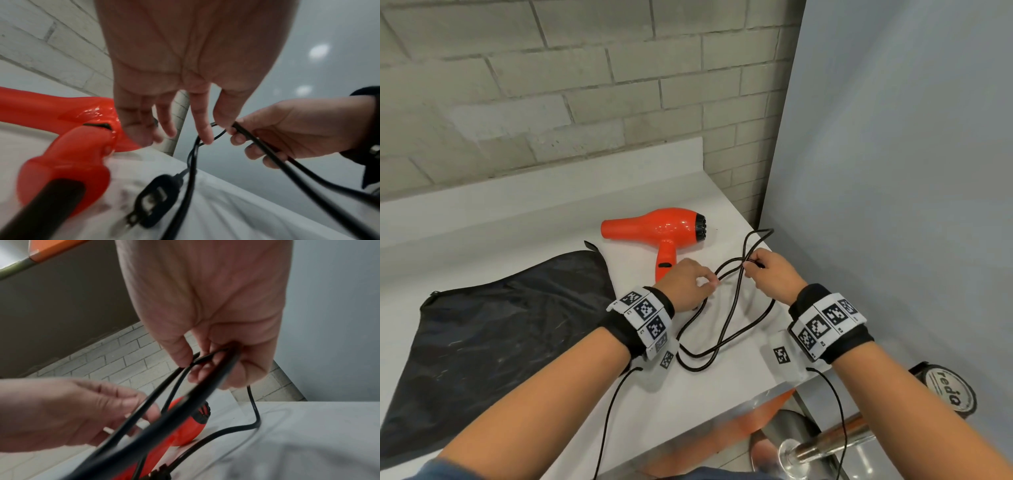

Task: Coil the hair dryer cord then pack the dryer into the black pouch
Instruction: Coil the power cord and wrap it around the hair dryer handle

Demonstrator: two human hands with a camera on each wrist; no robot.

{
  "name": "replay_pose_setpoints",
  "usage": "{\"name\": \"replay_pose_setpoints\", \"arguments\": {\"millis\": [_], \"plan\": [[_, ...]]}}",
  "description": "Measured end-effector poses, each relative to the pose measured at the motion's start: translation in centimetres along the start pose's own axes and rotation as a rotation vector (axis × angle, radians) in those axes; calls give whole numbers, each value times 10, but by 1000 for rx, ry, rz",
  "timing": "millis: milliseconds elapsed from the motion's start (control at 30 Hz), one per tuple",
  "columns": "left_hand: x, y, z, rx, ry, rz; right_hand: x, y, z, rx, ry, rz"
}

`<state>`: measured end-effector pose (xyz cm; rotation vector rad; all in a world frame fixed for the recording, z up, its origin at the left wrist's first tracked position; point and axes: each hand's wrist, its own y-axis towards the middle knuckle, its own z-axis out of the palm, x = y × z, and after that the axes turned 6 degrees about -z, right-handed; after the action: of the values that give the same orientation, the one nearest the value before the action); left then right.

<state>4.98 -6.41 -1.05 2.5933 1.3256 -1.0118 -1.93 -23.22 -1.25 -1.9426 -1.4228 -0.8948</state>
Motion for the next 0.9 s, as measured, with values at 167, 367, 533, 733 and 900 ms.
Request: {"name": "replay_pose_setpoints", "arguments": {"millis": [167,367,533,733,900], "plan": [[-27,-5,7,98,-89,48,3,1,6,-59,57,-55],[-37,-16,-7,27,-575,51,-5,4,-2,-99,63,-10],[-26,-35,-31,1,-793,131,-17,7,-10,-6,51,278],[-13,-44,-39,99,-763,119,-9,19,-4,199,-117,218],[-10,-50,-37,178,-714,166,-1,33,2,325,-194,300]]}}
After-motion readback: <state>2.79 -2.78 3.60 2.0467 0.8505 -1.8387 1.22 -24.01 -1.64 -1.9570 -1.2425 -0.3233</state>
